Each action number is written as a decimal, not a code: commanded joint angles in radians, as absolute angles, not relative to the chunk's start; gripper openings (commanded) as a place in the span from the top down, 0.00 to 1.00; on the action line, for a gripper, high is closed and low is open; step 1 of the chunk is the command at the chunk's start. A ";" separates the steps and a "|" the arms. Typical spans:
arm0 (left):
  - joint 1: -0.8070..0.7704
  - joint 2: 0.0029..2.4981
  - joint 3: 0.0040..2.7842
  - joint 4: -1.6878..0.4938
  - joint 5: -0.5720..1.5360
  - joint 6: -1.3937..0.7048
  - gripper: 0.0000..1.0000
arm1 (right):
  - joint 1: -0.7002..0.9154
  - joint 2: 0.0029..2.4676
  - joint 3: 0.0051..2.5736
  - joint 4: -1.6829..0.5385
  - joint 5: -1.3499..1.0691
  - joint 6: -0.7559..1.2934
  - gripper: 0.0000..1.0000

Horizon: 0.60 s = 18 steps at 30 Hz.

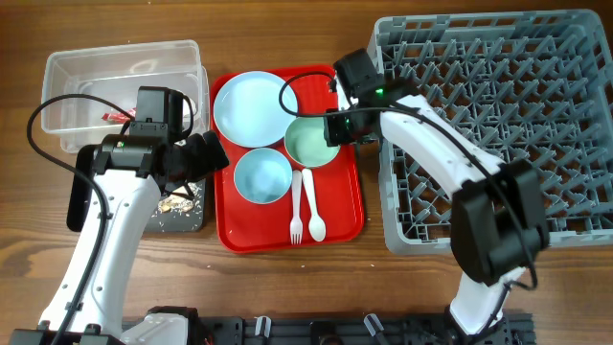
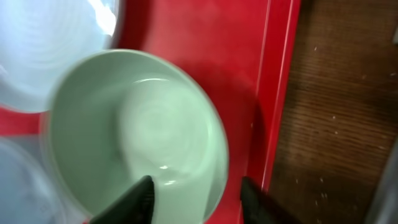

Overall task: Sort waste into correct bins and load items into the dishwasher rack
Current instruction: 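Grasp the light-green bowl with the right gripper and place it in the rack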

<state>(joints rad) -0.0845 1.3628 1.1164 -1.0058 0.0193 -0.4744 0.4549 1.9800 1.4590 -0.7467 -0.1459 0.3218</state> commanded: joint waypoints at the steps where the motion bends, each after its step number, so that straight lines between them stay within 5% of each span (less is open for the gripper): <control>1: -0.079 1.356 1.119 -1.003 0.002 -0.487 0.03 | 0.455 2.062 1.464 -0.741 -0.117 0.386 0.69; 5: -0.079 1.356 1.119 -1.003 0.002 -0.487 0.03 | 0.454 2.054 1.470 -0.742 -0.025 0.422 0.96; 10: -0.079 1.356 1.119 -1.003 0.002 -0.487 0.04 | 0.402 1.819 1.543 -0.711 0.180 0.391 0.96; 18: -0.079 1.356 1.119 -0.988 0.002 -0.487 0.04 | 0.288 1.721 1.543 -0.281 0.785 -0.332 0.96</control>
